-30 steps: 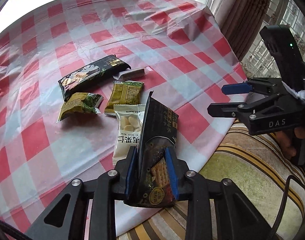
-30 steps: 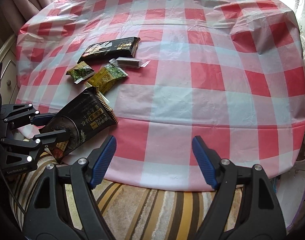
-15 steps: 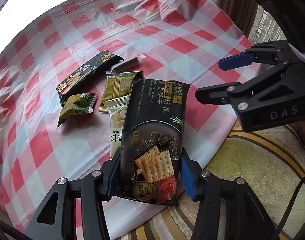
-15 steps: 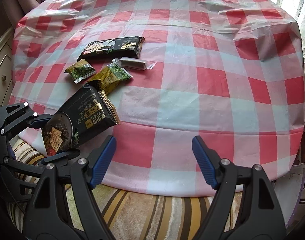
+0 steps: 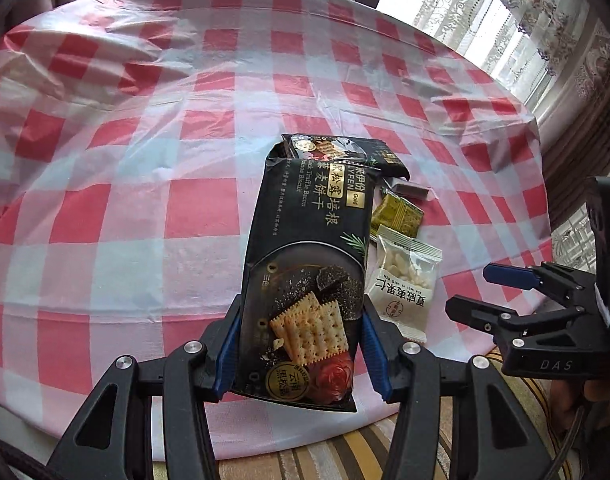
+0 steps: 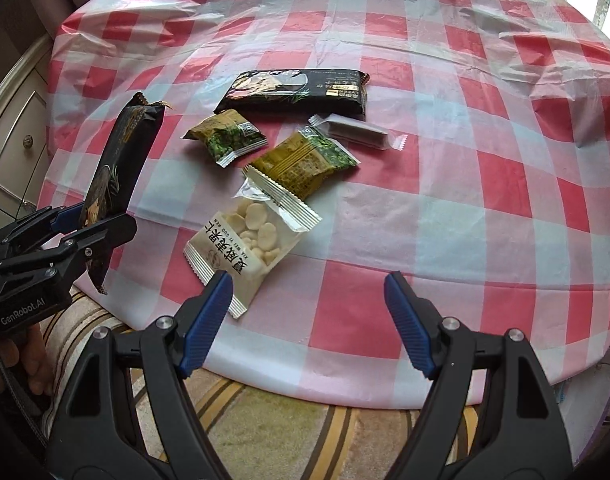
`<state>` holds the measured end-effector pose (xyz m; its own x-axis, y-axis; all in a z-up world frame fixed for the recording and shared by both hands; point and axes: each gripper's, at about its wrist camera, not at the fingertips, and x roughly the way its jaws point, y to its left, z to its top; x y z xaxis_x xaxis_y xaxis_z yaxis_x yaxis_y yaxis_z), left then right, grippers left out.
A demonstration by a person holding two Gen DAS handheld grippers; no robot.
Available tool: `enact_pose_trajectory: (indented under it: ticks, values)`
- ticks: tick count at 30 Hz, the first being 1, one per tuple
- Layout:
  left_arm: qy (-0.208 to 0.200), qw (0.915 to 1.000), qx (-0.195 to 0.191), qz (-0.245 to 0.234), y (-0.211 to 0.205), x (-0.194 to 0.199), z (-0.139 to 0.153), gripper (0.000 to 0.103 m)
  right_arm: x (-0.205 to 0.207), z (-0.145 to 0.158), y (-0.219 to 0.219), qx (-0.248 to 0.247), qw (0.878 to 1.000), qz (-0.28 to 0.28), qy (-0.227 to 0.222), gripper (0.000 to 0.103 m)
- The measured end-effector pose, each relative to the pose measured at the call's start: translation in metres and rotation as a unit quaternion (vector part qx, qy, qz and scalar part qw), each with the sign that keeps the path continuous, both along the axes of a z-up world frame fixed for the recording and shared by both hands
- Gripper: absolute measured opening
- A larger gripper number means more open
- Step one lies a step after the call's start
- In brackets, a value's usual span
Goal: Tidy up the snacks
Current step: 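Grasp the black cracker box with the left gripper and lift it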
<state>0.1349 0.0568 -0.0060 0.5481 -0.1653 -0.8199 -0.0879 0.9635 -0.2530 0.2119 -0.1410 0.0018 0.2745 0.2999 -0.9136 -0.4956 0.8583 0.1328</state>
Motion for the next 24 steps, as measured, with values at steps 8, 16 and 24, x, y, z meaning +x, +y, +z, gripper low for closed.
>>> enact_pose_trajectory:
  ticks: [8, 16, 24]
  values:
    - [-0.011, 0.9993, -0.022, 0.028, 0.014, -0.006, -0.002, 0.053, 0.013, -0.013, 0.041, 0.000, 1.000, -0.006, 0.025, 0.080]
    - [-0.012, 0.9987, -0.034, 0.035, 0.019, -0.007, -0.004, 0.053, 0.019, -0.023, 0.068, -0.048, 0.999, -0.009, 0.005, 0.076]
    - [-0.016, 0.9987, -0.027, 0.039, 0.017, -0.010, 0.000, 0.053, 0.012, -0.022, 0.056, -0.049, 0.999, -0.001, 0.001, 0.058]
